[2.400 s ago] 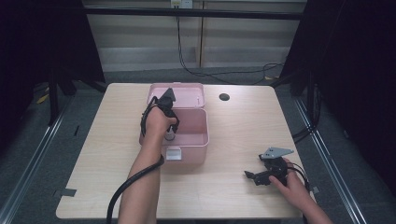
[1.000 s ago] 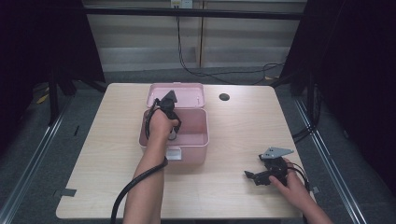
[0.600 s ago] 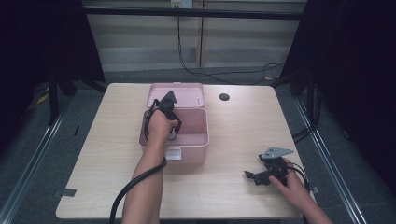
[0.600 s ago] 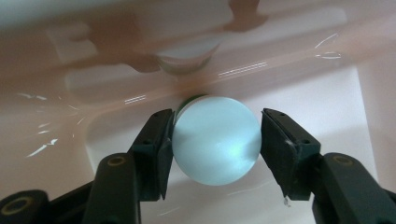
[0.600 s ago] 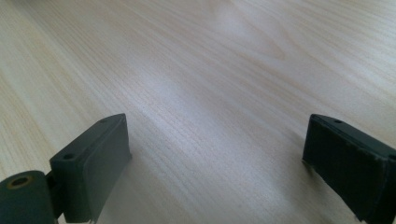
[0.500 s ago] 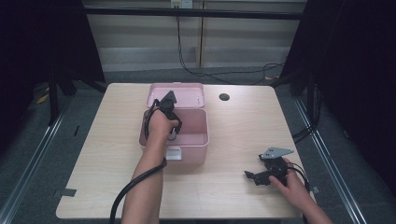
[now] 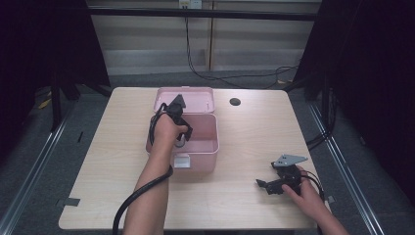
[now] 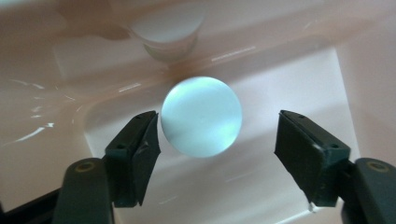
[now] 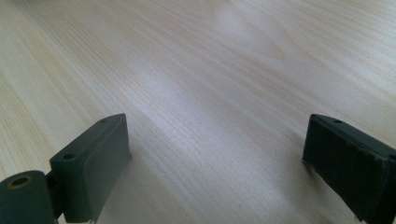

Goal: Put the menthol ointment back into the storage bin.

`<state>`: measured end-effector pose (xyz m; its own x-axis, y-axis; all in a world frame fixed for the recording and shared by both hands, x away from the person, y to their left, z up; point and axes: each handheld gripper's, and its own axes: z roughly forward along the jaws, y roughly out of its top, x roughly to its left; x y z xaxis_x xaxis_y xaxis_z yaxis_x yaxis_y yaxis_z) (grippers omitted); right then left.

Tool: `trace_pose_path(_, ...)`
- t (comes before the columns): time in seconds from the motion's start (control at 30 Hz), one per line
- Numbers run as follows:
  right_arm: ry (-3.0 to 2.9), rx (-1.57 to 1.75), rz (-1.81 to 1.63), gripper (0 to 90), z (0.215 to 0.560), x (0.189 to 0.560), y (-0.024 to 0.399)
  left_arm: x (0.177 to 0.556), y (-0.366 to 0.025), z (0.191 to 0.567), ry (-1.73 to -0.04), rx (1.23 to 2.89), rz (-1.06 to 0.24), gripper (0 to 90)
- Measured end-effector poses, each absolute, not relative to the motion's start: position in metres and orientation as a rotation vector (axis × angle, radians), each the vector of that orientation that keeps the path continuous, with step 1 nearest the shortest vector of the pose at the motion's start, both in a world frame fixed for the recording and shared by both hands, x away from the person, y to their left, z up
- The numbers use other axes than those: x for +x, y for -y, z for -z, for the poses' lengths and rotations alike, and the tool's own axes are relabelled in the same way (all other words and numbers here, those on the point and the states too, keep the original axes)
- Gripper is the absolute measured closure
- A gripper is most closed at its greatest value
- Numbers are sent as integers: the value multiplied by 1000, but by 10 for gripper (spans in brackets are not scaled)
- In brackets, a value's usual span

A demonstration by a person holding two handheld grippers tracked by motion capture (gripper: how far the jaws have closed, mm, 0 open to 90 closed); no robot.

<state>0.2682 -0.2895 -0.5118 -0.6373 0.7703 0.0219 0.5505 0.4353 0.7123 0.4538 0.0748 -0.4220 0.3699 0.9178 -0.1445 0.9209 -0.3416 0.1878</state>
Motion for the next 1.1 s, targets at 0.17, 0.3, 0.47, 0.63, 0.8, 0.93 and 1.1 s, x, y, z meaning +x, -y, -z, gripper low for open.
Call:
trace_pose_path(0.17,-2385,1136,-1013,68,512,268,290,452,-74,419,-1627,2395,24,249)
trace_pose_path(0.3,-2385,1136,-1013,68,512,268,289,450,-75,414,-1601,2404,26,238)
trace_pose_path(0.47,-2386,1136,-1013,68,512,268,289,447,-76,410,-1585,2406,30,234)
trace_pose_path(0.63,-2386,1136,-1014,68,512,268,290,443,-78,403,-1556,2423,44,232)
trace_pose_path(0.8,-2386,1136,-1013,68,512,268,290,438,-81,394,-1529,2439,62,235)
trace_pose_path(0.93,-2386,1137,-1013,68,512,268,290,435,-84,387,-1521,2437,67,237)
trace_pose_path(1.1,-2386,1136,-1013,68,512,268,290,432,-89,380,-1511,2439,72,238)
